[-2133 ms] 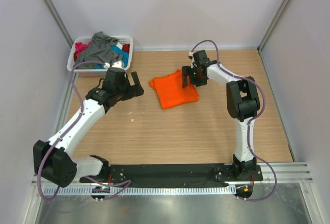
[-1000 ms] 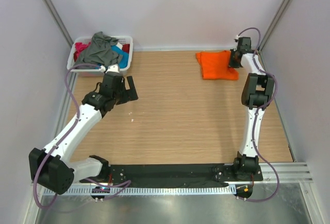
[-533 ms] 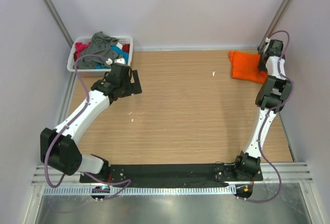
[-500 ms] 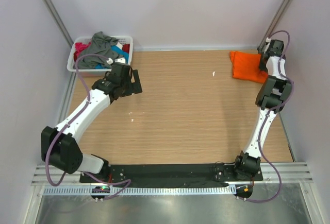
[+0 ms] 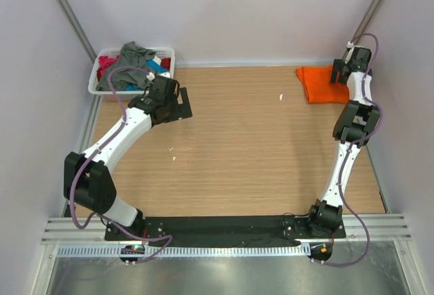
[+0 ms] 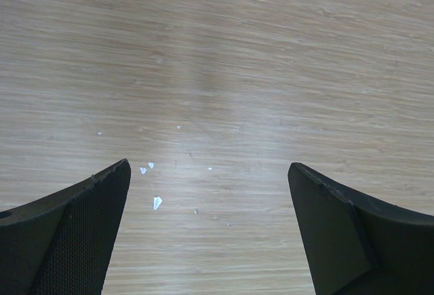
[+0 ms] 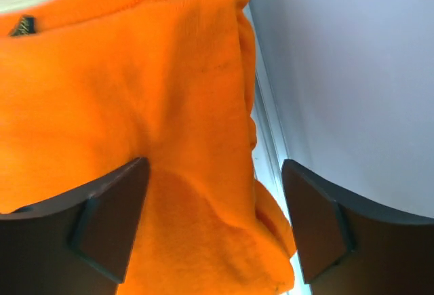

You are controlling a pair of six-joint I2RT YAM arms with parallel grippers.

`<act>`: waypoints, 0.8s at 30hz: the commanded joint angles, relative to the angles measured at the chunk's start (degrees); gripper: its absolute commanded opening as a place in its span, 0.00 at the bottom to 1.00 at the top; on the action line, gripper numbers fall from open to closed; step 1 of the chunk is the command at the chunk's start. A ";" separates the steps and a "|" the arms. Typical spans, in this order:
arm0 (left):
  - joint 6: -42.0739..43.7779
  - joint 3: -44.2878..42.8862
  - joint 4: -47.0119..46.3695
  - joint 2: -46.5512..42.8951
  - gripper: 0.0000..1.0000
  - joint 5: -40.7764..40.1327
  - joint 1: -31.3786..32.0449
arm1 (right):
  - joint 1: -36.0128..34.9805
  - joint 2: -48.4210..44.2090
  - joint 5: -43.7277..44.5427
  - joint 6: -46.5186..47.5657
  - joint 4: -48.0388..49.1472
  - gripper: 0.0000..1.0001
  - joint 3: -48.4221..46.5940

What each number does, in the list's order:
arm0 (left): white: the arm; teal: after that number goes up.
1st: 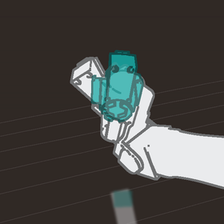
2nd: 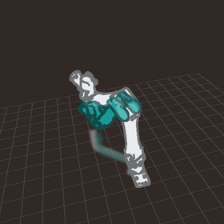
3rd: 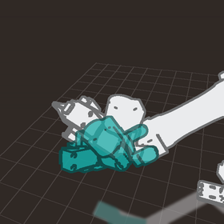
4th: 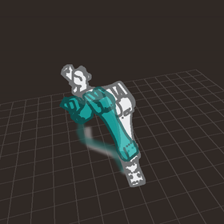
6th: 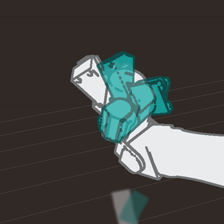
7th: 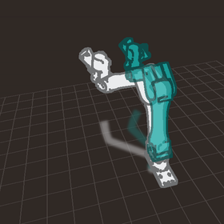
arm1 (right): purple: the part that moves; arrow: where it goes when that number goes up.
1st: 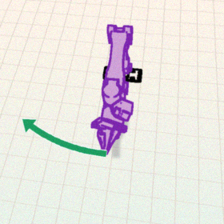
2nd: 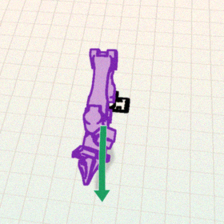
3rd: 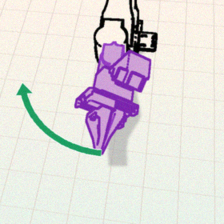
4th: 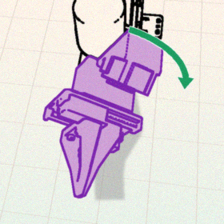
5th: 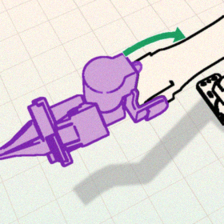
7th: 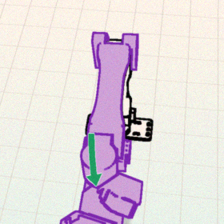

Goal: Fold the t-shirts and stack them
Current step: Neatly place the folded tshirt to the corner

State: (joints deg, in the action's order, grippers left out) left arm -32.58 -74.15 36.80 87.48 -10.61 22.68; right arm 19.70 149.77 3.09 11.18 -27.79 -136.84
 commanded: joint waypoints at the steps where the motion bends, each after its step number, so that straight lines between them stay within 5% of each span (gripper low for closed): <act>1: -0.21 -0.91 -0.67 -2.66 1.00 1.03 -0.44 | -0.28 -10.01 0.33 -1.51 0.99 0.89 -2.47; 3: 0.50 -0.65 -0.67 -3.80 1.00 0.42 -0.44 | -0.28 -13.35 2.61 -2.39 -0.06 1.00 -2.47; 10: 2.87 0.50 -0.67 -11.80 0.99 -2.48 -0.35 | -0.28 -37.05 -0.34 -8.36 -0.86 1.00 6.04; 24: -3.63 16.31 1.17 -39.11 1.00 -7.39 -0.97 | -0.80 -78.54 -19.70 -29.28 5.18 1.00 63.68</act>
State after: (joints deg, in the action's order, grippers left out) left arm -33.41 -60.73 37.23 53.10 -14.81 22.09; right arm 19.51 74.48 -11.44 -12.95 -23.11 -83.53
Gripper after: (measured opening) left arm 0.994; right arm 0.996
